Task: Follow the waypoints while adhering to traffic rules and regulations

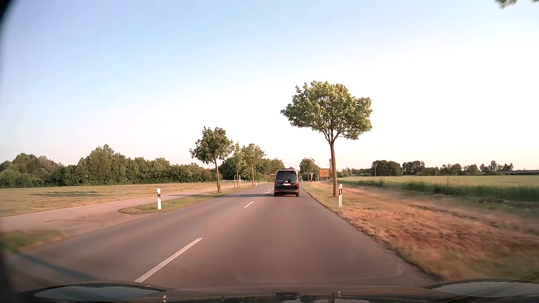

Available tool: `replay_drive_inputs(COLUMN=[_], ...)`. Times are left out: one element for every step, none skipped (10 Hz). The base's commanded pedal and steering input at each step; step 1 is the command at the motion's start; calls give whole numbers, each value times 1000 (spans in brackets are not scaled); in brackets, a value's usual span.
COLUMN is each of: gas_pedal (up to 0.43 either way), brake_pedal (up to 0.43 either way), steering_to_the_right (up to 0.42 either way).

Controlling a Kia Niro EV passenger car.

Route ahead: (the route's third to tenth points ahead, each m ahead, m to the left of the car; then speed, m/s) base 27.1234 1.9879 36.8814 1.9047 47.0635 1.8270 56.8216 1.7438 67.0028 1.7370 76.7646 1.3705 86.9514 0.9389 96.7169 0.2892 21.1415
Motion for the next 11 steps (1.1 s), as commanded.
replay_drive_inputs(gas_pedal=[118,98,79,67,67,59,59,39,0,0,0], brake_pedal=[12,18,12,18,18,18,12,12,18,12,18], steering_to_the_right=[2,1,0,0,0,1,0,0,0,0,0])
